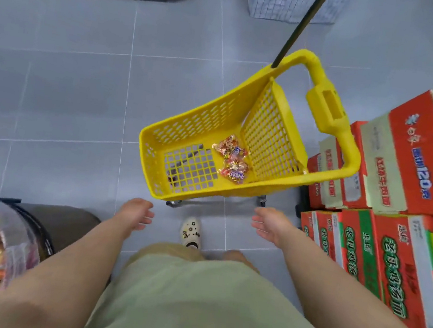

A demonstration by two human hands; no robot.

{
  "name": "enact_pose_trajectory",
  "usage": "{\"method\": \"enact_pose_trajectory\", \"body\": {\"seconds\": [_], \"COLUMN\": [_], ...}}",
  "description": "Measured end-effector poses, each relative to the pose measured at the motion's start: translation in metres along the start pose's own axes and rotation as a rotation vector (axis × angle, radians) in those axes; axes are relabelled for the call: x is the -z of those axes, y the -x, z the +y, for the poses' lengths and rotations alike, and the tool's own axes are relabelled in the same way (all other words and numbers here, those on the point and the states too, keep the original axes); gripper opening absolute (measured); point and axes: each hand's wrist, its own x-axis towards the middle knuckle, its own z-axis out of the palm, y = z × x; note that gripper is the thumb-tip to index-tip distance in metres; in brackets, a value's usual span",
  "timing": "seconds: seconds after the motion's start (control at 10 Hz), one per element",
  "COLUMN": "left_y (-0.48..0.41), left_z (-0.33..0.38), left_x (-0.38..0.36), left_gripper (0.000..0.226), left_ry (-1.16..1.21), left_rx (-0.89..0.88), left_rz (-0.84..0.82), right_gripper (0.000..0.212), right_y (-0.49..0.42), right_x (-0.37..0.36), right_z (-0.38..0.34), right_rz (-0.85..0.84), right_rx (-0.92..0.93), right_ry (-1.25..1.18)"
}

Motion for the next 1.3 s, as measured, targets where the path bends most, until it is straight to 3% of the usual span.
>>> {"method": "enact_pose_trajectory", "body": {"seconds": [0.2,0.3,0.4,0.5,0.6,0.7,0.8,1.0,1.1,1.2,1.3], "left_y": [-0.024,-0.04,-0.062,-0.079,-0.108,-0.137,-0.153,-0.167,-0.17,-0.17,-0.168], "left_z": [0.063,0.077,0.089,0.095,0.091,0.084,0.072,0.057,0.054,0.054,0.058], "left_x": [-0.002,-0.002,-0.006,-0.011,-0.019,-0.027,-0.033,-0.036,-0.037,-0.037,-0.036], "left_gripper": [0.021,0.017,0.036,0.037,0.029,0.038,0.03,0.012,0.014,0.012,0.013], "left_ry": [-0.06,-0.095,-0.139,-0.124,-0.074,0.007,0.01,-0.029,-0.028,-0.013,-0.004], "left_rx": [-0.02,-0.03,0.01,0.013,0.076,0.12,0.127,0.122,0.109,0.117,0.12], "left_rz": [0.026,0.109,0.265,0.351,0.38,0.431,0.493,0.564,0.592,0.6,0.587], "right_gripper": [0.028,0.026,0.024,0.02,0.022,0.031,0.026,0.062,0.078,0.083,0.074], "right_y": [-0.032,-0.053,-0.089,-0.114,-0.159,-0.197,-0.231,-0.286,-0.304,-0.316,-0.312], "right_x": [-0.012,-0.018,-0.023,-0.028,-0.036,-0.048,-0.055,-0.05,-0.055,-0.061,-0.064], "right_z": [-0.098,-0.134,-0.169,-0.187,-0.192,-0.182,-0.171,-0.135,-0.122,-0.123,-0.13], "right_rz": [-0.044,-0.073,-0.055,-0.03,-0.079,-0.063,-0.115,0.111,0.105,0.109,0.031], "right_rx": [0.044,0.041,0.041,0.044,0.062,-0.019,0.117,0.184,0.172,0.191,0.237], "right_ry": [0.042,0.059,0.2,0.344,0.546,0.559,1.061,1.155,1.221,1.298,1.394]}}
